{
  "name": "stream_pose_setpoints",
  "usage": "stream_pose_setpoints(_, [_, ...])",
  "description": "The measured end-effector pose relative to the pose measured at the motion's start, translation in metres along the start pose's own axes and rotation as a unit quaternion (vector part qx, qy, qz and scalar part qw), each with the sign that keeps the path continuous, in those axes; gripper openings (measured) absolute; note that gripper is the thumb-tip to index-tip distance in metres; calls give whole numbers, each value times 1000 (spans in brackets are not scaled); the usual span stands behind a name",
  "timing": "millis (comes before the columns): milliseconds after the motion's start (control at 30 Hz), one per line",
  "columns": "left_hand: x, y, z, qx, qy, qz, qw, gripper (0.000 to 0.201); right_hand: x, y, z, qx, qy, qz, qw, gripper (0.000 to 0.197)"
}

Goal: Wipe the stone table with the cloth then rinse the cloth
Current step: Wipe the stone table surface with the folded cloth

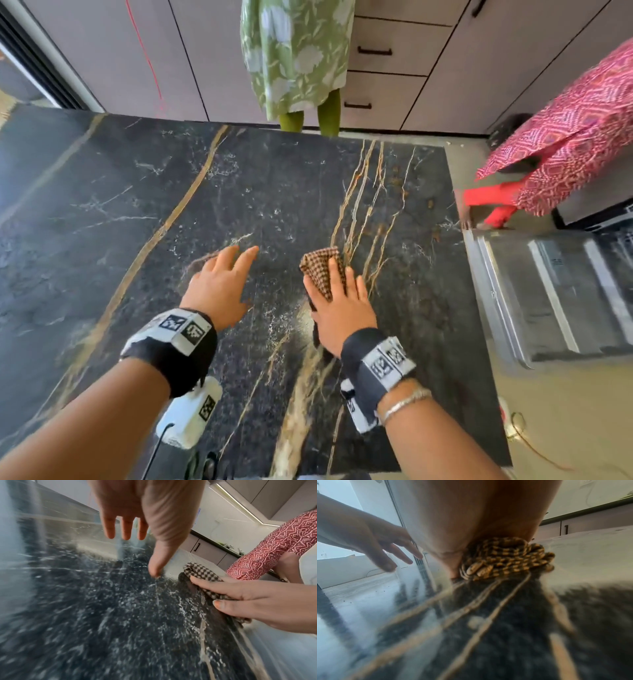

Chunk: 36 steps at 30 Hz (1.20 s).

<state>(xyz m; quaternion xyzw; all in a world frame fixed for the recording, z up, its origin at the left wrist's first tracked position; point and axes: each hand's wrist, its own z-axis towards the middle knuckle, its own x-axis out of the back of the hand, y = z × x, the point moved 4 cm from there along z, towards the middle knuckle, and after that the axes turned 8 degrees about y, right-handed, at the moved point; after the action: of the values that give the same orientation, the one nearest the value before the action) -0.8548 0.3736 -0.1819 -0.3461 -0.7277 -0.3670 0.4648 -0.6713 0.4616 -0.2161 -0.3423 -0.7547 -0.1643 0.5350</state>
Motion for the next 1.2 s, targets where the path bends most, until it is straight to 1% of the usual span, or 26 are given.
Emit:
stream_pose_setpoints(67, [-10, -6, 3, 18, -62, 55, 996, 107, 5, 16, 6, -70, 19, 2, 997, 61])
stream_pose_setpoints(100, [-14, -9, 2, 22, -89, 84, 992, 109, 10, 25, 12, -111, 33, 5, 993, 62])
stream_pose_setpoints(133, [-17, -12, 3, 22, -102, 107, 989, 109, 15, 35, 22, -148, 49, 9, 988, 63])
stream_pose_setpoints(200, [-18, -15, 4, 15, -98, 140, 985, 110, 27, 51, 46, -199, 70, 12, 978, 64])
stream_pose_setpoints(233, [-18, -15, 4, 9, -95, 153, 984, 111, 31, 56, 59, -218, 68, 23, 973, 65])
stream_pose_setpoints(300, [-19, -14, 8, -2, -81, 173, 982, 114, 40, 60, 87, -239, 67, 54, 967, 67])
stream_pose_setpoints(333, [-18, -13, 9, -5, -77, 176, 981, 116, 45, 58, 100, -239, 65, 65, 967, 68])
stream_pose_setpoints(400, [-15, -13, 13, -7, -78, 172, 982, 121, 54, 44, 120, -201, 57, 65, 976, 69])
stream_pose_setpoints(500, [-10, -11, 18, -5, -95, 179, 979, 130, 55, 5, 135, -75, 25, 44, 996, 68])
stream_pose_setpoints(567, [-8, -8, 22, -3, -108, 189, 976, 135, 48, -18, 130, 6, 15, 37, 999, 68])
stream_pose_setpoints(633, [-8, -7, 26, 0, -116, 185, 976, 138, 39, -27, 115, 51, 10, 34, 998, 66])
stream_pose_setpoints(667, [-8, -8, 27, 2, -118, 183, 976, 140, 33, -26, 105, 59, 5, 31, 998, 66])
stream_pose_setpoints(733, [-10, -12, 28, 7, -120, 170, 978, 142, 24, -10, 88, 39, 1, 22, 999, 65])
stream_pose_setpoints(767, [-11, -15, 27, 9, -122, 159, 980, 142, 24, 3, 82, 9, 5, 26, 1000, 64])
stream_pose_setpoints(833, [-15, -18, 28, 12, -125, 132, 983, 143, 31, 38, 87, -71, 21, 22, 997, 64])
stream_pose_setpoints(900, [-17, -19, 29, 11, -132, 112, 985, 143, 45, 71, 109, -139, 38, 5, 990, 65])
stream_pose_setpoints(967, [-17, -20, 29, 11, -141, 101, 985, 142, 63, 90, 142, -178, 42, 6, 983, 67])
stream_pose_setpoints(1033, [-16, -19, 29, 9, -145, 95, 985, 142, 81, 96, 175, -228, 31, 36, 972, 69])
stream_pose_setpoints(1100, [-15, -20, 28, 7, -145, 93, 985, 140, 97, 92, 202, -274, 18, 62, 959, 74])
stream_pose_setpoints(1133, [-15, -20, 28, 7, -146, 93, 985, 140, 101, 86, 214, -270, 12, 57, 961, 74])
stream_pose_setpoints(1200, [-15, -20, 29, 5, -147, 94, 985, 140, 107, 65, 229, -214, 3, 34, 976, 72])
